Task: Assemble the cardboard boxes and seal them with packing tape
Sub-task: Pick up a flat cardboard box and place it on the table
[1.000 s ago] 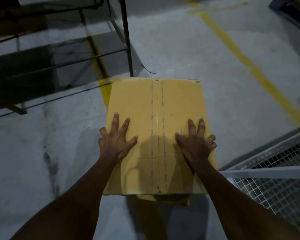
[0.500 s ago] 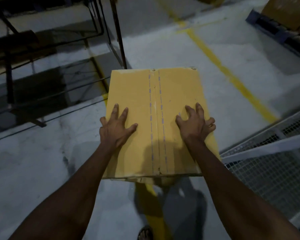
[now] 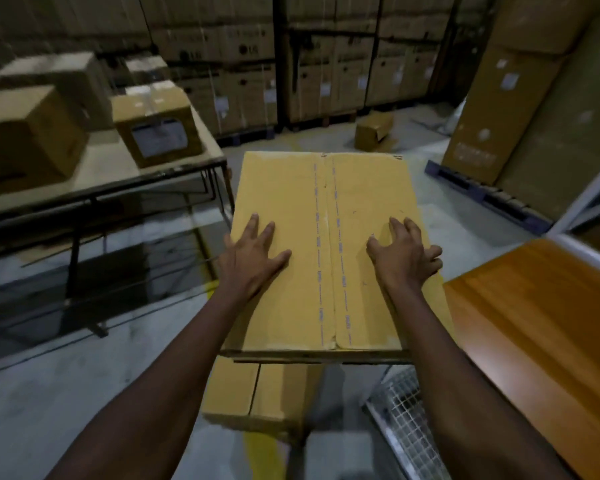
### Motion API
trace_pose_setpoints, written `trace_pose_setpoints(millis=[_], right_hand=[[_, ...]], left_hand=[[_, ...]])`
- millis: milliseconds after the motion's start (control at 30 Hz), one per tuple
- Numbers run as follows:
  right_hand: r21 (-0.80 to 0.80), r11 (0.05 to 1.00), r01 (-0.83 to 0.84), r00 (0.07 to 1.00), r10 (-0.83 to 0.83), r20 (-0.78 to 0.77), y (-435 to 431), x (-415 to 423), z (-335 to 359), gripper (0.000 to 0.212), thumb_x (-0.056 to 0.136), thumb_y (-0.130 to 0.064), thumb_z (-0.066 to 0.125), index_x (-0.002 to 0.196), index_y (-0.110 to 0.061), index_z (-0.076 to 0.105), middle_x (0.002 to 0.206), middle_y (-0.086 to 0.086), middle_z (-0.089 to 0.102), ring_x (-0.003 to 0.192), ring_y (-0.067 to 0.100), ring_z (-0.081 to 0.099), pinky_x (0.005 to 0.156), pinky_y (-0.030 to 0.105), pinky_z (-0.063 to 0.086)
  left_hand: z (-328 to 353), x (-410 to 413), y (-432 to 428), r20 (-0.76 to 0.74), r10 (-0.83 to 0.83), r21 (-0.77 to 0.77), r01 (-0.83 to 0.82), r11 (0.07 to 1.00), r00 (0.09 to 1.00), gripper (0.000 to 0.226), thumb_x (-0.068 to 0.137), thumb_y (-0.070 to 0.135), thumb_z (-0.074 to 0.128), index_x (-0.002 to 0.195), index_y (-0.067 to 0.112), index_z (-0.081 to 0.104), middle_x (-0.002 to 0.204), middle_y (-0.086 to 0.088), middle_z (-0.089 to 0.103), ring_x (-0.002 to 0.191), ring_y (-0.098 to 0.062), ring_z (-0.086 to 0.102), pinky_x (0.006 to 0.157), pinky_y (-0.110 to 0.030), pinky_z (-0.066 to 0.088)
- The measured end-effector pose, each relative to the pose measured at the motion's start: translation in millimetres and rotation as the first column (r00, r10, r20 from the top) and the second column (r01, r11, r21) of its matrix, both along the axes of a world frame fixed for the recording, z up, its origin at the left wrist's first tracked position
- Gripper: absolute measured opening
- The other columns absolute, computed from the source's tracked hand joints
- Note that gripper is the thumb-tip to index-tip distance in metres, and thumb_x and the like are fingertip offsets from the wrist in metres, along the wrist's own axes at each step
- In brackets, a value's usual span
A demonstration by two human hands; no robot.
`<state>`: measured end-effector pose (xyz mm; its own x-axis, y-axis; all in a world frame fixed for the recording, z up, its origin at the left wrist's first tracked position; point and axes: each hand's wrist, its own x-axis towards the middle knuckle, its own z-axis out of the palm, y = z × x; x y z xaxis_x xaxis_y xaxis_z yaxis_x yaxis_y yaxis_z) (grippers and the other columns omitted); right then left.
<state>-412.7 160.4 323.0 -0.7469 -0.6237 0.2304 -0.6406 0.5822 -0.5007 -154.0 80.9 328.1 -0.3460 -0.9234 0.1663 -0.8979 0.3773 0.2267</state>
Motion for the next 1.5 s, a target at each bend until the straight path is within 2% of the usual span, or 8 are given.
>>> trace_pose_setpoints(millis=[267,433,733,833,933,1167,1267,1500], right_hand=[[0.031,0.994,0.108,0.994,-0.108,0.004,131,-112,51,0.06,0.079,-0.064,0.054,0.135,-0.041,0.054,0.153,-0.012,0.037,0.119,0.039,0.035,0.095,0.05,0.033],[0.152,0.971,0.187,0.98,-0.195,0.044,218,-176,37,0.057,0.079,-0.061,0.053,0.131,-0.04,0.057,0.151,-0.008,0.038,0.119,0.04,0.036,0.099,0.052,0.031],[0.383,0.915,0.124,0.978,-0.179,0.111,316,-245,-5,0.057,0.088,-0.054,0.046,0.144,-0.047,0.038,0.163,-0.006,0.016,0.135,0.046,0.022,0.11,0.058,0.021],[0.399,0.912,0.097,0.982,-0.154,0.113,324,-250,-5,0.054,0.092,-0.056,0.043,0.145,-0.048,0.035,0.165,-0.003,0.011,0.143,0.05,0.009,0.114,0.063,0.011],[0.394,0.912,0.114,0.982,-0.163,0.092,331,-246,-6,0.052,0.097,-0.057,0.04,0.147,-0.046,0.034,0.166,-0.001,0.008,0.149,0.045,-0.003,0.116,0.064,-0.002],[0.4,0.881,0.251,0.94,-0.321,0.118,361,-231,-2,0.05,0.097,-0.055,0.044,0.146,-0.046,0.036,0.166,-0.001,0.01,0.15,0.041,0.002,0.116,0.066,-0.001],[0.381,0.865,0.325,0.915,-0.39,0.105,375,-224,-3,0.048,0.097,-0.053,0.044,0.145,-0.046,0.039,0.165,-0.001,0.013,0.15,0.039,0.003,0.116,0.066,-0.003],[0.254,0.84,0.479,0.842,-0.522,0.138,427,-206,-16,0.051,0.096,-0.048,0.039,0.146,-0.038,0.043,0.161,-0.003,0.028,0.149,0.034,0.014,0.114,0.068,0.008]], left_hand=[[43,-121,101,0.008,-0.105,0.022,0.104,0.994,0.994,0.091,0.076,0.086,0.024,0.153,0.039,0.024,0.165,0.003,0.01,0.138,-0.045,0.03,0.103,-0.055,0.033],[30,-201,174,-0.002,-0.199,0.091,0.199,0.976,0.98,0.078,0.084,0.076,0.042,0.151,0.038,0.031,0.164,0.003,0.016,0.132,-0.047,0.028,0.095,-0.05,0.042],[-19,-289,227,0.035,-0.326,0.219,0.311,0.925,0.945,0.079,0.084,0.077,0.037,0.152,0.039,0.026,0.165,0.003,0.011,0.134,-0.048,0.025,0.099,-0.053,0.042],[-19,-299,229,0.111,-0.365,0.24,0.331,0.912,0.924,0.082,0.086,0.079,0.03,0.156,0.038,0.014,0.166,0.0,0.001,0.14,-0.054,0.014,0.107,-0.062,0.027],[-21,-303,238,0.242,-0.552,0.25,0.498,0.83,0.798,0.092,0.081,0.087,0.02,0.156,0.04,-0.004,0.165,0.0,-0.014,0.145,-0.053,-0.011,0.108,-0.074,-0.003],[-19,-314,291,0.287,-0.914,0.338,0.862,0.378,0.288,0.103,0.068,0.095,0.024,0.153,0.047,-0.008,0.164,0.002,-0.018,0.149,-0.038,-0.018,0.106,-0.076,-0.008],[-21,-316,296,0.287,-0.923,0.312,0.886,0.345,0.258,0.101,0.072,0.093,0.03,0.154,0.046,-0.006,0.165,0.002,-0.015,0.149,-0.038,-0.016,0.106,-0.077,-0.007],[-25,-322,314,0.265,-0.895,0.287,0.857,0.427,0.358,0.093,0.076,0.092,0.02,0.153,0.048,-0.006,0.165,0.004,-0.016,0.15,-0.037,-0.016,0.102,-0.079,-0.009]])
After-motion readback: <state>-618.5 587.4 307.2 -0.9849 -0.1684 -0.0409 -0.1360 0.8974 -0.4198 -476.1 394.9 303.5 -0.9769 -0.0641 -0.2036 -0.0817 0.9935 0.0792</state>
